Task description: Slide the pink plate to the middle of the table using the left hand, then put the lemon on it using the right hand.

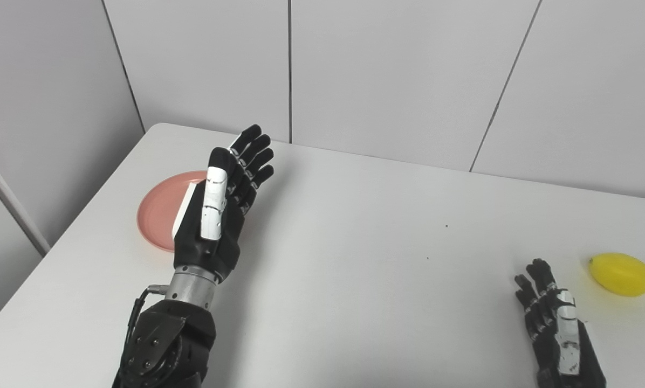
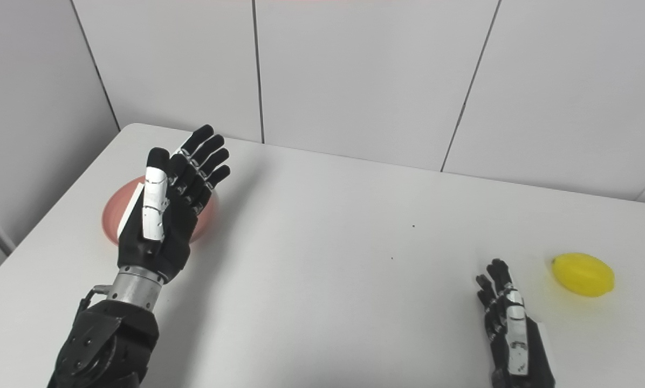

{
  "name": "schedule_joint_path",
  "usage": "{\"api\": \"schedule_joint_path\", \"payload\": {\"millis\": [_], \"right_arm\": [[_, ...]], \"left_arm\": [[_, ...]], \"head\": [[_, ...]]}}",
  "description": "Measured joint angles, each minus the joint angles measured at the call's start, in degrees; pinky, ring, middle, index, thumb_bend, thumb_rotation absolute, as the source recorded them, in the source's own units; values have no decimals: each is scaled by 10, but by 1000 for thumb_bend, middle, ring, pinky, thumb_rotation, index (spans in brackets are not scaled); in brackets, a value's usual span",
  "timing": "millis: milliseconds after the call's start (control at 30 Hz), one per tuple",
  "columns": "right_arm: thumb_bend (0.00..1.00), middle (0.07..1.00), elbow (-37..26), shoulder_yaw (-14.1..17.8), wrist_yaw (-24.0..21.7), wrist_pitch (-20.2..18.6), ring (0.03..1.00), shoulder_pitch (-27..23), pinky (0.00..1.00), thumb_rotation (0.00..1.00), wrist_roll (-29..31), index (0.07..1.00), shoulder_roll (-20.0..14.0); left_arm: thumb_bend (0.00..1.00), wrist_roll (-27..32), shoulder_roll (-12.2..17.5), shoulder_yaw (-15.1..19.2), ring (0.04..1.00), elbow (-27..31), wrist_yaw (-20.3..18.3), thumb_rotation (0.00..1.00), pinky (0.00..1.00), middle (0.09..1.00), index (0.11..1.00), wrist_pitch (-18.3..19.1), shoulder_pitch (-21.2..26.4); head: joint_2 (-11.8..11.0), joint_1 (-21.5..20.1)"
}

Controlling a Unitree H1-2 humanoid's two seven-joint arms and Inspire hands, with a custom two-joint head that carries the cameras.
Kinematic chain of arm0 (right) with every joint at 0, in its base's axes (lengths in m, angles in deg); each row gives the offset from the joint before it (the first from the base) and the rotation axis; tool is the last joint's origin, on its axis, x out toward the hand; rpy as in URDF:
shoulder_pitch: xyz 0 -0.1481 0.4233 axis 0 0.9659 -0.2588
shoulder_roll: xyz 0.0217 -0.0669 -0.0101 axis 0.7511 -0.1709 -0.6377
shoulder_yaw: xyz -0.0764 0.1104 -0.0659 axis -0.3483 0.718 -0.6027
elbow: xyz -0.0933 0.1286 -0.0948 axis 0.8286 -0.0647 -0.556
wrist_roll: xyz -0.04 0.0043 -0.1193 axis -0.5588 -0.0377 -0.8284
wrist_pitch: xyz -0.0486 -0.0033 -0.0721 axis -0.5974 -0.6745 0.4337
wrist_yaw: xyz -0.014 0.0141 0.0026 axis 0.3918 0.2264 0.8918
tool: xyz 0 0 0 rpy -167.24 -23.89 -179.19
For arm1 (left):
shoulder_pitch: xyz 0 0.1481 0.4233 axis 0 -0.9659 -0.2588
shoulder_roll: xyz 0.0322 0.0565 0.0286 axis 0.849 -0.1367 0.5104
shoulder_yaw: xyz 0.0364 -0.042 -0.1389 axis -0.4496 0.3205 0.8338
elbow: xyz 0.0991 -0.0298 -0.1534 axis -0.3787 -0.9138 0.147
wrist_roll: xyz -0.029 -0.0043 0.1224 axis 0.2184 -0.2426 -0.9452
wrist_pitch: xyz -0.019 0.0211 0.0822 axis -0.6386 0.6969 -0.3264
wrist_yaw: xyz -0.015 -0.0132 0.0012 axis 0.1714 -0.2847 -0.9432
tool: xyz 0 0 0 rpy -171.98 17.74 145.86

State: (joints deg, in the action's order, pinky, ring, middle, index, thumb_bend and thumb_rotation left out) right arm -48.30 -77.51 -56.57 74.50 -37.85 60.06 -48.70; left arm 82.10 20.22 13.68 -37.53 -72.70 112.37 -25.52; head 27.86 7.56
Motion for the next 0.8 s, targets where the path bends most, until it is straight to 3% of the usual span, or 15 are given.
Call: {"api": "schedule_joint_path", "payload": {"millis": [200, 333, 567, 800], "right_arm": [[710, 976, 0, 2, 0, 1, 958, 0, 1000, 1000, 1, 962, -1], [704, 977, 1, 2, 0, 3, 959, 1, 999, 1000, 2, 955, -2], [696, 982, 3, 3, -6, 3, 963, 0, 1000, 1000, 5, 962, -3], [699, 982, 5, 4, -7, 4, 963, 0, 1000, 1000, 5, 963, -3]], "left_arm": [[933, 17, 73, 68, 863, -57, -16, 857, 873, 851, 806, -5, 28], [918, 26, 84, 89, 870, -63, -16, 907, 870, 865, 839, -5, 49], [945, 26, 119, 150, 853, -90, 4, 879, 836, 857, 815, -5, 119], [991, 29, 149, 173, 815, -135, 3, 890, 791, 829, 805, -5, 128]], "head": [[-1, 1], [-1, 2], [-2, 4], [-4, 3]]}}
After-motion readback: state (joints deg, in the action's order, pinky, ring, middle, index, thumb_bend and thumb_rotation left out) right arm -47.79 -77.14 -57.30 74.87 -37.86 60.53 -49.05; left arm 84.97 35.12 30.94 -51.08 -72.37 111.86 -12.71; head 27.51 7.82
